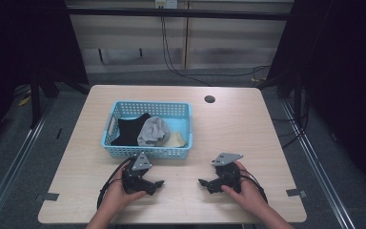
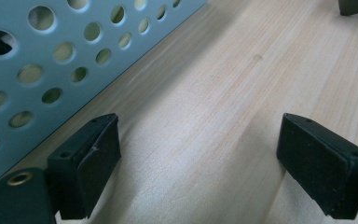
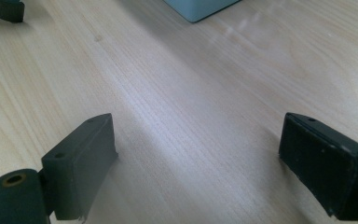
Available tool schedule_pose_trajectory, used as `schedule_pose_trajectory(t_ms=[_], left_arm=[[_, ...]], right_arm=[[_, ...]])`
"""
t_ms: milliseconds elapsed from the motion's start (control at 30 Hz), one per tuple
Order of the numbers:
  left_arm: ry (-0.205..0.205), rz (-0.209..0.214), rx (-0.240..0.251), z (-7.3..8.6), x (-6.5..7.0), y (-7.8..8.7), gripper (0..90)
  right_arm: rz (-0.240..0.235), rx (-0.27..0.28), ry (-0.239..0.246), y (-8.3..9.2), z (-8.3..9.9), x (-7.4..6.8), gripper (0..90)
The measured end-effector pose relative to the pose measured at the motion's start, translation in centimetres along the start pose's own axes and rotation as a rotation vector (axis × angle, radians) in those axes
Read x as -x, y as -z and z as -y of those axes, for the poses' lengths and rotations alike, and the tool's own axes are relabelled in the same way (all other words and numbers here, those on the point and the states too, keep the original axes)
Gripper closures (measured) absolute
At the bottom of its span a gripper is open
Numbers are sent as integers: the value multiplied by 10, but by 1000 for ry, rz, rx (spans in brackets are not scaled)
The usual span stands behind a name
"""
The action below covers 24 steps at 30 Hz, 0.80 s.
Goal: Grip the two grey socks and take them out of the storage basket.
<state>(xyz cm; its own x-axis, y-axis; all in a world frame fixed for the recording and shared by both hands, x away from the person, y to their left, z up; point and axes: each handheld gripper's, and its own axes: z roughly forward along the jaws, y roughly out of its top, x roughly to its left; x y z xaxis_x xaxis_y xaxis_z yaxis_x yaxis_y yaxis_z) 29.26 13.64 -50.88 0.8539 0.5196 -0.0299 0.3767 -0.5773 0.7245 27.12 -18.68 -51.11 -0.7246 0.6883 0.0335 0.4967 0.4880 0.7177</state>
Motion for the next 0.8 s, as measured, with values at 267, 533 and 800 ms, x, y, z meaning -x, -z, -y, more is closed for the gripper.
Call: schedule_pose_trajectory(t_ms=[267, 533, 800], left_arm=[[11, -9, -43, -4, 2, 2, 140], [26, 9, -234, -18, 4, 17, 188], [74, 43, -375, -35, 4, 32, 207]], right_arm=[[0, 2, 2, 0, 0, 0, 104], [0, 0, 0, 0, 0, 0, 104], [0, 0, 0, 0, 0, 0, 104]])
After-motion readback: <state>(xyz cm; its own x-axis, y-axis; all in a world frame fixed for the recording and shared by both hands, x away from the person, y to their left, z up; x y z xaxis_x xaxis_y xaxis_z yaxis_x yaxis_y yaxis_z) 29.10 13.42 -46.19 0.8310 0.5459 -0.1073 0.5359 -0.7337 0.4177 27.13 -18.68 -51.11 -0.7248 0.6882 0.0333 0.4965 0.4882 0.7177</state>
